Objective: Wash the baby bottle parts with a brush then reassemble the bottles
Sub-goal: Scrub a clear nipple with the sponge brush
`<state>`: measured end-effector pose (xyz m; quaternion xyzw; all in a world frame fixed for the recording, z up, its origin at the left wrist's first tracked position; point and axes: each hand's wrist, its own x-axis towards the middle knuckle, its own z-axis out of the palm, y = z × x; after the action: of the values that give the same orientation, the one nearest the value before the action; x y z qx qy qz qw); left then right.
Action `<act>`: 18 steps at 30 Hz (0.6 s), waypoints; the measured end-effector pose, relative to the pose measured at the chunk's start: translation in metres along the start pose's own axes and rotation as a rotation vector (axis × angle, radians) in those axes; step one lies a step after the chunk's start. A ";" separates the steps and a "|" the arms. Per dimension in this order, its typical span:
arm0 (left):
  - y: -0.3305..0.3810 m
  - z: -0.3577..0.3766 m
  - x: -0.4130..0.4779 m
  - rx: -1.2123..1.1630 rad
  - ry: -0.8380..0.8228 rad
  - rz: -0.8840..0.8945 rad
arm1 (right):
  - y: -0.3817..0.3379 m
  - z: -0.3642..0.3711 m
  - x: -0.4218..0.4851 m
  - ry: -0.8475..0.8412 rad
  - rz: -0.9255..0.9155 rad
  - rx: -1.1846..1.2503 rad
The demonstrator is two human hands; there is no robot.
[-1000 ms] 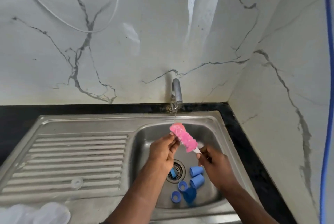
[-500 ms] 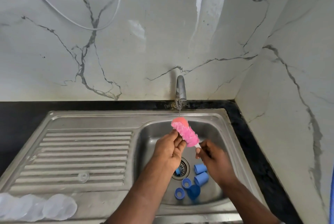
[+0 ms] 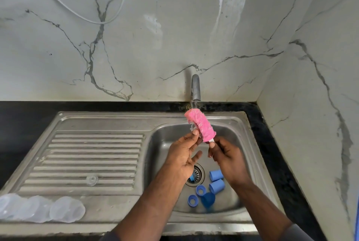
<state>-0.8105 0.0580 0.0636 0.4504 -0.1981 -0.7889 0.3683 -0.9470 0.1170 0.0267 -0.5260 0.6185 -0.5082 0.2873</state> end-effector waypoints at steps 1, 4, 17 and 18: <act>-0.001 0.000 0.000 -0.013 0.006 0.000 | 0.001 0.000 0.000 -0.005 0.004 0.001; 0.000 -0.001 0.003 -0.086 0.049 0.014 | 0.007 0.001 -0.007 -0.046 0.013 -0.017; 0.011 -0.012 0.002 -0.214 0.191 0.132 | 0.025 -0.017 -0.020 -0.116 0.115 -0.079; 0.013 -0.014 0.003 -0.217 0.206 0.156 | 0.026 -0.017 -0.020 -0.102 0.130 -0.098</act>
<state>-0.7939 0.0477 0.0634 0.4696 -0.1074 -0.7244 0.4932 -0.9662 0.1393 0.0042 -0.5232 0.6602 -0.4302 0.3245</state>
